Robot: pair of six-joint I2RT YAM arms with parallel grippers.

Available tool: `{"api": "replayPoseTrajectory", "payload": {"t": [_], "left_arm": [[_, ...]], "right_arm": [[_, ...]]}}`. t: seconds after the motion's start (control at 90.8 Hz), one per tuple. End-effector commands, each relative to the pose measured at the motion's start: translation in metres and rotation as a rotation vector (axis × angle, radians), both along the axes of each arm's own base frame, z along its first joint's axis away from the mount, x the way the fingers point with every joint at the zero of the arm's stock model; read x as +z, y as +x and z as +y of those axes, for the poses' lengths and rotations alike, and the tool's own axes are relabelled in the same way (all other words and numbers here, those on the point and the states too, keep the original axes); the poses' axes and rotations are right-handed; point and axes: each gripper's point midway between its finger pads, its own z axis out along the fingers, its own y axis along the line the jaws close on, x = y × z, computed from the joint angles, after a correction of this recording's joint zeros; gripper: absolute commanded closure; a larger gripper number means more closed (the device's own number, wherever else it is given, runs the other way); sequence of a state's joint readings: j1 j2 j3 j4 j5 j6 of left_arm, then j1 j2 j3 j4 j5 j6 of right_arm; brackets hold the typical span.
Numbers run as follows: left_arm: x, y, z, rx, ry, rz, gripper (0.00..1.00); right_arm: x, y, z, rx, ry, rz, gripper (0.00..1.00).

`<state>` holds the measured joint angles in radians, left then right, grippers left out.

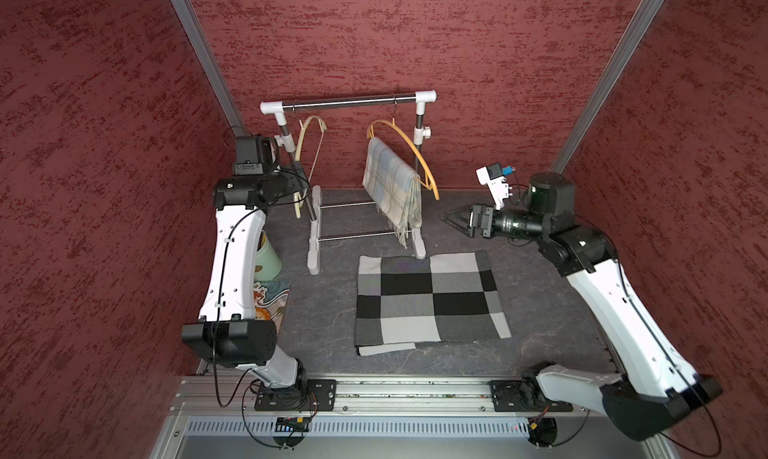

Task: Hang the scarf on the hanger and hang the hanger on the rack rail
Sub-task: Place the hanger at the clothesline, then pick up the hanger from the clothesline.

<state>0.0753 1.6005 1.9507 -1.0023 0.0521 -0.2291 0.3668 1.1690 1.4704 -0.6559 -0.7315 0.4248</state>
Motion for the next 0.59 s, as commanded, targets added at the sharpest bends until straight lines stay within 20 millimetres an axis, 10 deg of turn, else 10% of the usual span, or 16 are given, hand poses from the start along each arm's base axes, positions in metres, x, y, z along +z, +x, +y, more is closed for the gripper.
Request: {"api": "replayPoseTrajectory", "payload": {"t": [0.0, 0.275, 0.584], "left_arm": [[0.03, 0.008, -0.02, -0.148, -0.015, -0.102, 0.28], [0.045, 0.007, -0.019, -0.178, 0.038, -0.123, 0.99], [0.085, -0.002, -0.029, -0.245, 0.046, -0.255, 1.0]], "right_arm": [[-0.007, -0.02, -0.006, 0.017, -0.016, -0.033, 0.03], [-0.012, -0.035, -0.014, 0.005, -0.026, -0.017, 0.04], [-0.016, -0.031, -0.013, -0.004, -0.035, 0.008, 0.05]]}}
